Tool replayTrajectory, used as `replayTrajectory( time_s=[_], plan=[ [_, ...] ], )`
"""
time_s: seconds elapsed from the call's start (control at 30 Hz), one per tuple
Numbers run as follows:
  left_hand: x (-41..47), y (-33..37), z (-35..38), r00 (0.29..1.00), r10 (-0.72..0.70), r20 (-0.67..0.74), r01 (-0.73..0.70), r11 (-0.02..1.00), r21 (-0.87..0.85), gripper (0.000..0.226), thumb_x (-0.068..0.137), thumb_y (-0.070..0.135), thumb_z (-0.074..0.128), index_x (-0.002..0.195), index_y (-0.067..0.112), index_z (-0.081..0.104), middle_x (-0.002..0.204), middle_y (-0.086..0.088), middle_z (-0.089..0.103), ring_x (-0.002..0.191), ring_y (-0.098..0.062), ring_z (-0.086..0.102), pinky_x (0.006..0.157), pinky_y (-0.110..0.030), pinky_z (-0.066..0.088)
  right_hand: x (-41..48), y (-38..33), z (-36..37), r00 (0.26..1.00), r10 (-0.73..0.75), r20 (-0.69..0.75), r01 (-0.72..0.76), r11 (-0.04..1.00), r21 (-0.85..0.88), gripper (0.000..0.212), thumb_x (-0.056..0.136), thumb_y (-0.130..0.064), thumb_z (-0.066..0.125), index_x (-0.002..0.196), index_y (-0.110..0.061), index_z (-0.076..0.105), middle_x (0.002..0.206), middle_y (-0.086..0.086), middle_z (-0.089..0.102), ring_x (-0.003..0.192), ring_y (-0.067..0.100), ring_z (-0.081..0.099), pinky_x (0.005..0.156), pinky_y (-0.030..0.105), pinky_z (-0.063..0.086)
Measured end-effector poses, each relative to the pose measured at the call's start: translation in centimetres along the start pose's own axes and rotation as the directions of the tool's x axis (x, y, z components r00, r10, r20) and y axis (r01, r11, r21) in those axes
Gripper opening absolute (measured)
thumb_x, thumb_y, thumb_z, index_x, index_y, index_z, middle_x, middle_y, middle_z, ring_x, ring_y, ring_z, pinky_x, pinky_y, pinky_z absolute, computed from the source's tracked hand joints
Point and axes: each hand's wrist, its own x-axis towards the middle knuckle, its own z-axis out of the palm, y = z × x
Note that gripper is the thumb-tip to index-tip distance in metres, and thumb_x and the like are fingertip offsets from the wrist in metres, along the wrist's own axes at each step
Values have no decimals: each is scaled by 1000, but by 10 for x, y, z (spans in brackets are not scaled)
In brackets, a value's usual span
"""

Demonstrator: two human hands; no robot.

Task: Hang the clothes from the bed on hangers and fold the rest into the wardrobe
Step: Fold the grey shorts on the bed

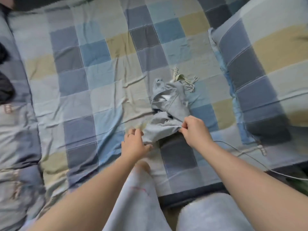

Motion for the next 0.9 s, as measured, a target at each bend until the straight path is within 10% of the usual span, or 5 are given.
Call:
replayTrajectory(
  time_s=[0.13,0.33,0.47,0.63,0.9],
  plan=[
    [-88,45,-37,986,163,-25,-164,953,-257,95,76,35,80,153,26,26,154,-3,35,133,-27,43,105,-41,42,-76,-28,-60,995,-96,-34,100,986,130,23,87,-3,64,72,-12,50,74,3,52,76,30,51,63,36,30],
    [-192,85,-109,964,263,41,-186,774,-605,66,94,4,58,147,38,37,140,-4,56,99,-27,68,91,-47,56,-167,-78,-154,992,-127,24,107,911,398,30,88,-1,66,69,-16,49,90,13,73,87,32,64,79,42,49],
    [-238,82,-145,948,301,-101,-308,799,-517,67,89,9,64,147,34,41,144,0,46,102,-19,61,85,-34,53,-213,-113,-202,975,-208,73,103,720,686,19,91,4,66,80,3,51,94,24,71,94,35,70,86,51,53],
    [-275,67,-162,933,327,-149,-355,773,-527,15,82,21,67,84,36,66,79,16,67,80,-16,62,74,-32,51,-257,-164,-222,972,-234,-1,139,572,808,15,91,10,64,84,6,51,92,25,69,95,34,72,91,50,55],
    [-315,-42,-243,857,312,-410,-489,743,-456,35,101,23,57,67,20,47,56,10,43,56,-5,39,57,-28,30,-296,-250,-177,975,-139,-175,223,603,766,9,88,5,70,87,9,61,96,36,67,86,31,65,90,57,54]
  ],
)
